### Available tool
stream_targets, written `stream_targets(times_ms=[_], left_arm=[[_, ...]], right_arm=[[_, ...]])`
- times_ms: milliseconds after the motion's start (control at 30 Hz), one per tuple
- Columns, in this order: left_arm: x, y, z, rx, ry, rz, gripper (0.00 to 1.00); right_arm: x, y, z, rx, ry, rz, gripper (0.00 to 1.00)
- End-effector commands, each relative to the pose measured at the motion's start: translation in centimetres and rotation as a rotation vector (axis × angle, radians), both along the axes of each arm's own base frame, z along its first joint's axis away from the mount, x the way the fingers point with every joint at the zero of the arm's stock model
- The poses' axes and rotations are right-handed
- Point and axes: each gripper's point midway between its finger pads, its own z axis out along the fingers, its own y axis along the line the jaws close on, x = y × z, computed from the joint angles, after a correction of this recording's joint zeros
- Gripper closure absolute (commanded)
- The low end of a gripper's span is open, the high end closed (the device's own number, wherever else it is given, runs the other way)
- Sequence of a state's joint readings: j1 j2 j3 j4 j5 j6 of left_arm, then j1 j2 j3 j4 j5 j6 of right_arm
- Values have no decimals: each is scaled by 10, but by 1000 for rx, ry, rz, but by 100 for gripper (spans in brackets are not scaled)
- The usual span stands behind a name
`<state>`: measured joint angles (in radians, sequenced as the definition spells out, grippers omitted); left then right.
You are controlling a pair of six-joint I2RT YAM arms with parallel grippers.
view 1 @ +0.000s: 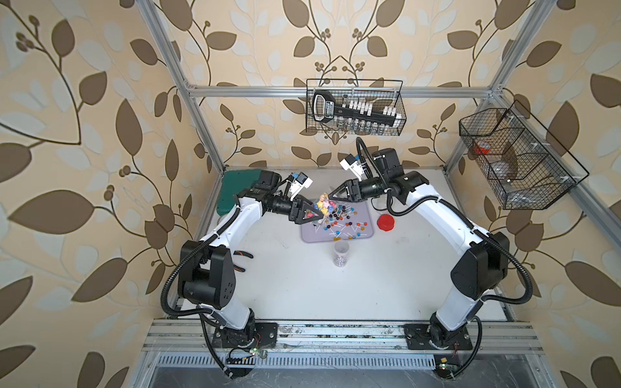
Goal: Pour the candies out of the jar
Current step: Pick up the jar from the center of the board.
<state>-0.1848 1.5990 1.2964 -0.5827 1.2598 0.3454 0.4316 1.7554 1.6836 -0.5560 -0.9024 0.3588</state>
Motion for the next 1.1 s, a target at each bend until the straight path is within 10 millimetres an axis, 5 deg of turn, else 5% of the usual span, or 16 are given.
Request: stream_targets(times_ms=[0, 267, 533, 900, 1067], left_arm=[[-7, -6, 21, -58, -37, -57, 22], [-8, -6, 23, -64, -40, -62, 31], [-3, -4, 18, -18, -58, -29, 36], [3, -3, 15, 16, -78, 8, 39], [5, -2, 14, 30, -83, 21, 39]], right_arm=[[2, 4, 25, 57, -60, 29, 80], [3, 3, 20, 52, -50, 25, 79], [5, 1, 16, 45, -38, 14, 48], [7, 0, 13, 46, -25, 12, 43], [8, -1, 11, 44, -19, 8, 26]])
